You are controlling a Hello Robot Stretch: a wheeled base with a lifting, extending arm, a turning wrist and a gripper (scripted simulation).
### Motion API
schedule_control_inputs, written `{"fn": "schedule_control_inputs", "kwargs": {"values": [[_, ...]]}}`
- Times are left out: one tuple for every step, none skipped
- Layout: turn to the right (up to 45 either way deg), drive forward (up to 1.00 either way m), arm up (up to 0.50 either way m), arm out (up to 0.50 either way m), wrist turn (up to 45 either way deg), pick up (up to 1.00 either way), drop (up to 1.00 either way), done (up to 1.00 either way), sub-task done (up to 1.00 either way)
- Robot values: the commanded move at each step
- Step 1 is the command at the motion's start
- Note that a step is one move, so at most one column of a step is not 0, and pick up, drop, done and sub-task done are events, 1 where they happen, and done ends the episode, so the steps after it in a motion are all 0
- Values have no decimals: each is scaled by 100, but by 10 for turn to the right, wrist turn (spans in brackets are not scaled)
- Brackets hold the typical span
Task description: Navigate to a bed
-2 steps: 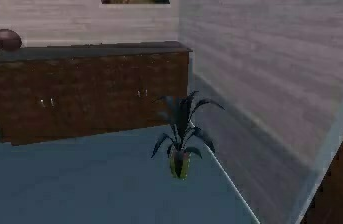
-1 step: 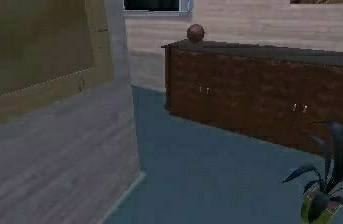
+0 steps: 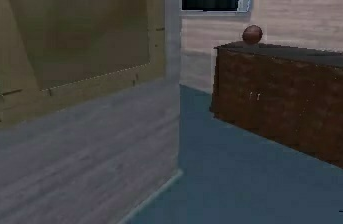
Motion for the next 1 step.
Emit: {"fn": "schedule_control_inputs", "kwargs": {"values": [[0, 20, 0, 0, 0, 0, 0, 0, 0]]}}
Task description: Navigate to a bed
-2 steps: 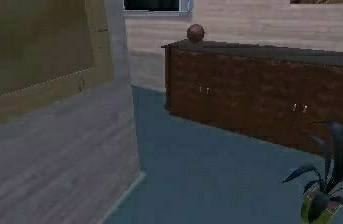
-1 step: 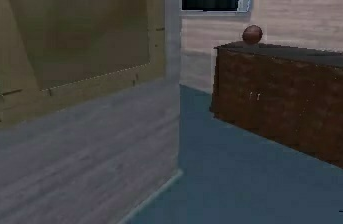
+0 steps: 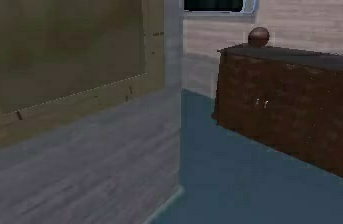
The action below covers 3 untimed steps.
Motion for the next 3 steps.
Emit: {"fn": "schedule_control_inputs", "kwargs": {"values": [[0, 40, 0, 0, 0, 0, 0, 0, 0], [300, 0, 0, 0, 0, 0, 0, 0, 0], [0, 80, 0, 0, 0, 0, 0, 0, 0]]}}
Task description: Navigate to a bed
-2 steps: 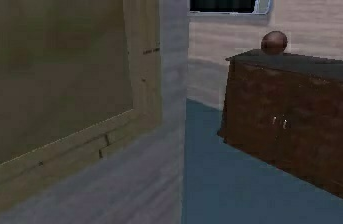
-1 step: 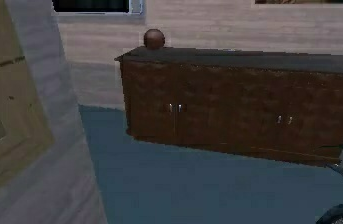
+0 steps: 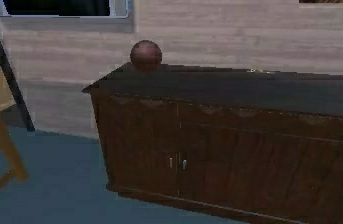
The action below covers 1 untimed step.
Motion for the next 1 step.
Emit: {"fn": "schedule_control_inputs", "kwargs": {"values": [[-270, 0, 0, 0, 0, 0, 0, 0, 0]]}}
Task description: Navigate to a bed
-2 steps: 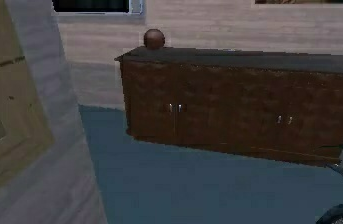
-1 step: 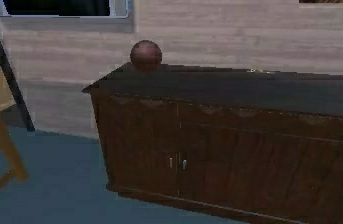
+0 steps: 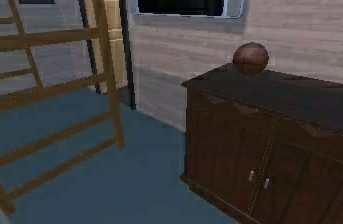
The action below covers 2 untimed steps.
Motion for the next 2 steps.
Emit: {"fn": "schedule_control_inputs", "kwargs": {"values": [[0, 30, 0, 0, 0, 0, 0, 0, 0], [-450, 0, 0, 0, 0, 0, 0, 0, 0]]}}
